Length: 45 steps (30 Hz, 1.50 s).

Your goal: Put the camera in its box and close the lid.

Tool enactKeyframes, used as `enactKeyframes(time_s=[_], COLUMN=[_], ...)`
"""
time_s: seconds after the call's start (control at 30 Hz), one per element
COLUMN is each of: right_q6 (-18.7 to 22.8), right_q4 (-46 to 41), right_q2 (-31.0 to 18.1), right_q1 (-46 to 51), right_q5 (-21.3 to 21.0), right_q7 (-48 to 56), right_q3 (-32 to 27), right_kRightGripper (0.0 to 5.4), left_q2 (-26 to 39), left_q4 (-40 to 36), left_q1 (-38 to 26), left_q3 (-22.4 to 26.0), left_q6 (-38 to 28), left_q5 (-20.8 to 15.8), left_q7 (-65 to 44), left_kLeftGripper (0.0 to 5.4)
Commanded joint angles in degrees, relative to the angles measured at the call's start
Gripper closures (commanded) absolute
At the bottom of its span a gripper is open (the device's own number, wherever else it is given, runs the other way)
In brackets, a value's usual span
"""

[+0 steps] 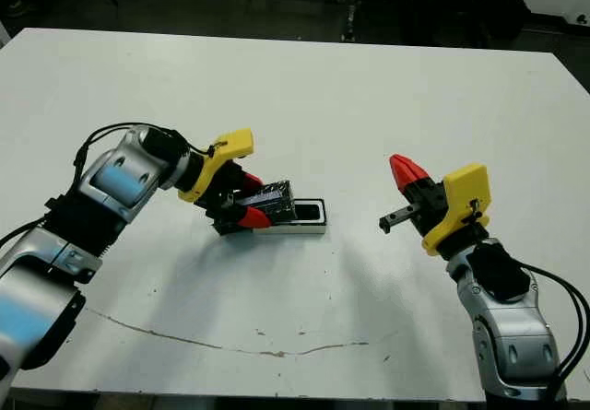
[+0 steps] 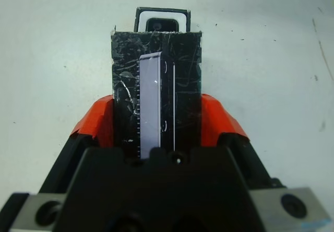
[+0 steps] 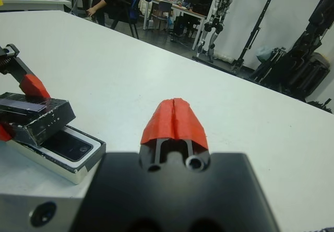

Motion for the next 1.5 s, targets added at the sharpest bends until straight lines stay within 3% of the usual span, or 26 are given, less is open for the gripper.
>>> enactKeyframes(time_s=[0.03,0.3,0.67,0.8,1.5], right_q6=[-0.4,-0.8,-0.3,-1.2,1.8], right_q4=[-0.4,-0.6,-1.6,-1.4,-2.5], right_q2=[0.1,-0.1,-0.1,0.0,-1.5], right_q1=[0.7,1.0,1.3,1.4,0.1], right_q5=[-0.6,-0.7,-0.8,-1.1,0.6], right_q7=[-0.5,-0.2,-0.6,-0.6,-0.3], right_q3=[-0.1,-0.3,-0.5,-0.5,-2.1], right_kRightGripper=[5.40,5.40,5.40,5.40,5.40], left_q2=[-0.9,-1.3,-3.5,-4.9,-11.1], left_q4=[0.7,1.1,3.1,5.7,18.2], left_q1=[2.2,3.6,3.2,2.1,-3.1], left_q3=[-1.5,-2.5,-3.7,-3.8,-2.4], left_q6=[-1.5,-5.8,-5.0,-4.9,-8.4], left_q5=[0.6,0.9,2.1,2.4,3.3], left_q7=[0.6,0.9,2.5,2.7,4.1], left_kLeftGripper=[2.24,2.24,2.24,2.25,2.27])
